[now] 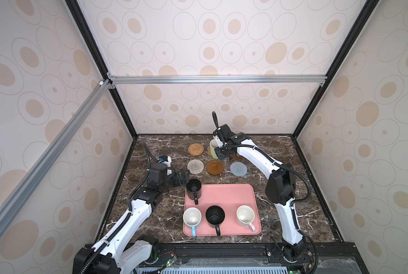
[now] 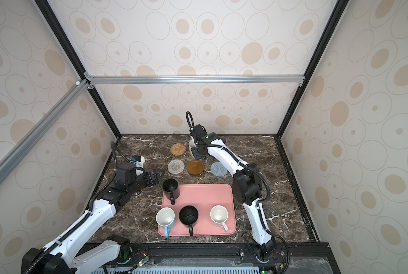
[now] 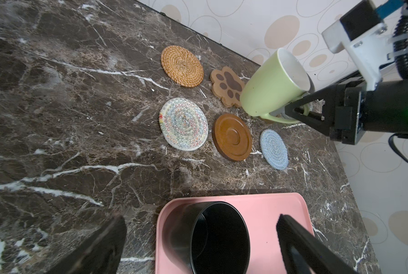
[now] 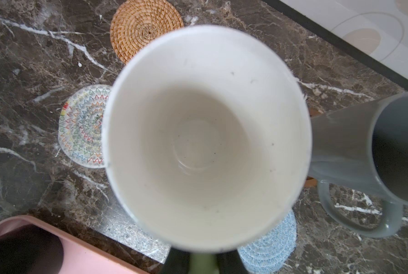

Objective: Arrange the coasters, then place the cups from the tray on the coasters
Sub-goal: 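Lower the green-and-white mug onto the paw-shaped cork coaster with the right gripper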

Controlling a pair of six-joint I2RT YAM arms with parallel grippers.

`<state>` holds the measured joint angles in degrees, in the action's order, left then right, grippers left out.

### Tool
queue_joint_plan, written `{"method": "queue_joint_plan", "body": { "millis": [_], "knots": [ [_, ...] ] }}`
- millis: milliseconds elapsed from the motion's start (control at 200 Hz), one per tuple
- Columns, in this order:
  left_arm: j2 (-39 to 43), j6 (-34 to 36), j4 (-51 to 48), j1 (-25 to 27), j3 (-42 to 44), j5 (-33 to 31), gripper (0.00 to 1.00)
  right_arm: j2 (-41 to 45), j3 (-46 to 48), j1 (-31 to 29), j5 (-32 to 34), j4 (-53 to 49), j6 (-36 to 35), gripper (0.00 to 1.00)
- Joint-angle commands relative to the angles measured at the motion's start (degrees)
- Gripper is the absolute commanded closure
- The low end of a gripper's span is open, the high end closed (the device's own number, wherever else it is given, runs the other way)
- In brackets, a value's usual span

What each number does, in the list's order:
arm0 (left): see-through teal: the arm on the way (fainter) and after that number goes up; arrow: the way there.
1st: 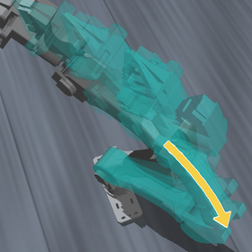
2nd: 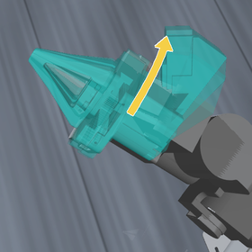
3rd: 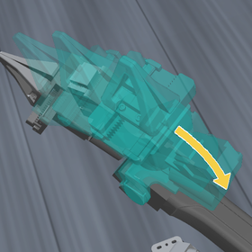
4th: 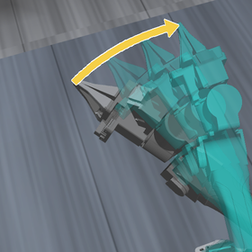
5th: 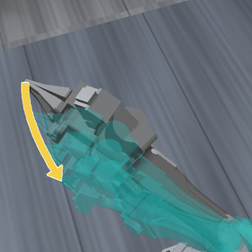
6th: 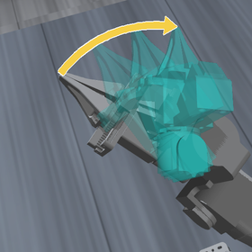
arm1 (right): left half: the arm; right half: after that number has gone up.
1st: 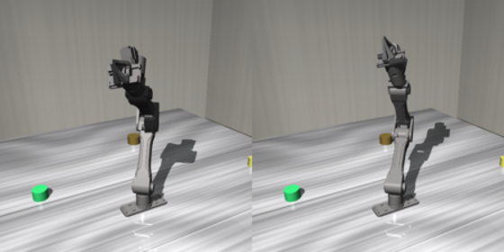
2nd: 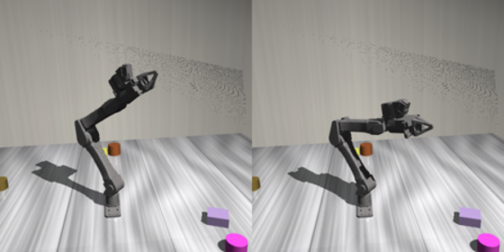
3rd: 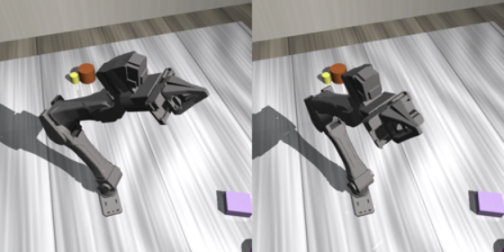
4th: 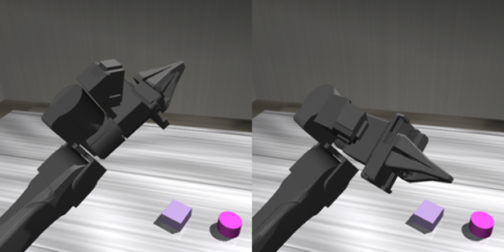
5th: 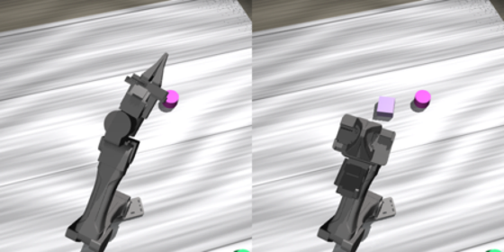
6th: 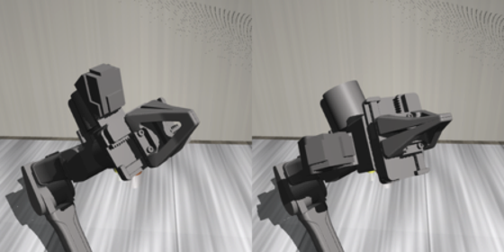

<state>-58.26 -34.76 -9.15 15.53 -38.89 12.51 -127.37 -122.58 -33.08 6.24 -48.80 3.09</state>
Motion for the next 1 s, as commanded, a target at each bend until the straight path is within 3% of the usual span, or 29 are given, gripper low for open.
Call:
{"method": "queue_joint_plan", "body": {
  "millis": [0,555,990],
  "knots": [
    [0.9,-0.1,-0.6,0.2,-0.4,-0.3,0.0,-0.3,-3.5,0.8,0.1,2.2,-1.2,0.98],
    [0.8,-1.7,1.0,0.2,1.0,1.1,0.0,-10.0,-16.1,1.9,0.7,3.2,-3.6,0.98],
    [1.3,-2.7,2.2,0.3,1.6,1.5,0.0,-15.0,-20.3,2.8,1.7,5.8,-6.0,0.97]
  ]
}}
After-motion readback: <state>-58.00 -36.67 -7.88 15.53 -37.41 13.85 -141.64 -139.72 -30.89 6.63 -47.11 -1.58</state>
